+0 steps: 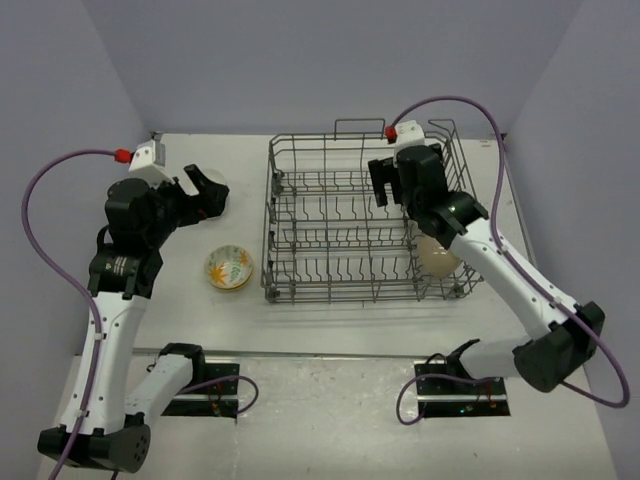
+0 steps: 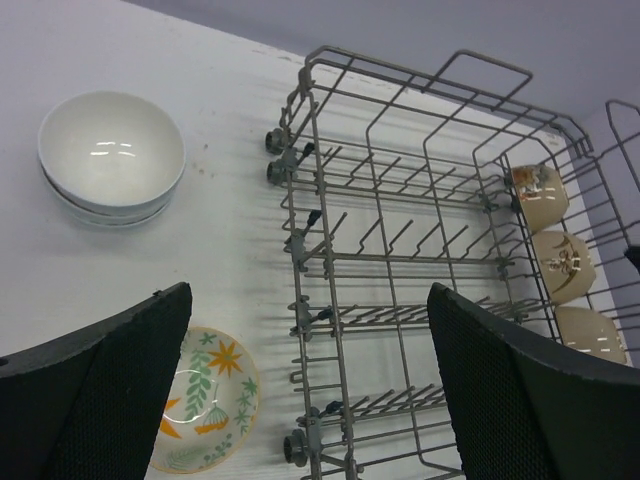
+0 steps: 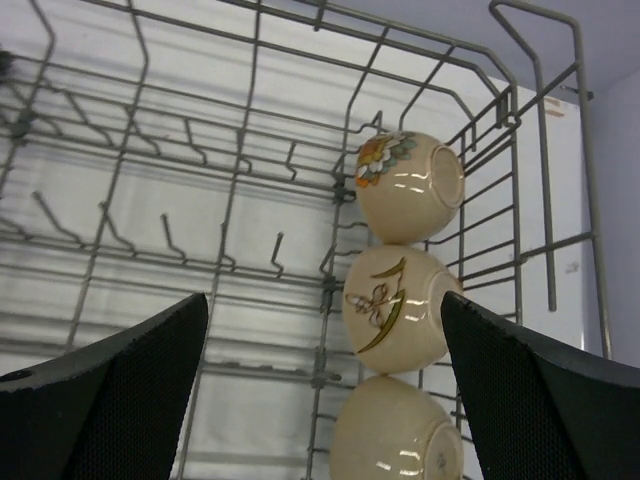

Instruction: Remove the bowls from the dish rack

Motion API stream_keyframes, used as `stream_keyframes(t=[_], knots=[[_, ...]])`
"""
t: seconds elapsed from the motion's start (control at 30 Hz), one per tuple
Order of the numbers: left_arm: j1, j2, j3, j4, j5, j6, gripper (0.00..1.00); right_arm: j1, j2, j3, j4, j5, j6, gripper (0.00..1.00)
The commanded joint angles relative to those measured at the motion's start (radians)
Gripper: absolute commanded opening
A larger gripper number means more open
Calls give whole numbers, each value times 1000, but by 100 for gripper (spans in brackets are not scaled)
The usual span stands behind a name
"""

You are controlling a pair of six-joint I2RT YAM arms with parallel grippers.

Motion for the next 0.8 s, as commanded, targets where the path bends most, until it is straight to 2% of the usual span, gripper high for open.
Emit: stream_keyframes(t=[0.0,0.1,0.23,0.4,0.53,0.77], knots=[[-13,18,39,2,137,113,100,-57,127,113,-7,99,-79,99],[-42,50,36,8,180,115,100,-112,234,188,-4,66,-163,99],[-59,-3,-57,31,65,124,100,-131,431,303,-13,95,-304,99],[-61,-28,-191,105,-39,130,100,-132,529,386,-12,128,-341,99],[-62,-31,-217,107,-56,133,100,-140,630,435,-12,226,-389,99],[-95,-111,-247,87,-199,136,100,-177,701,408,-2,234,-389,99]])
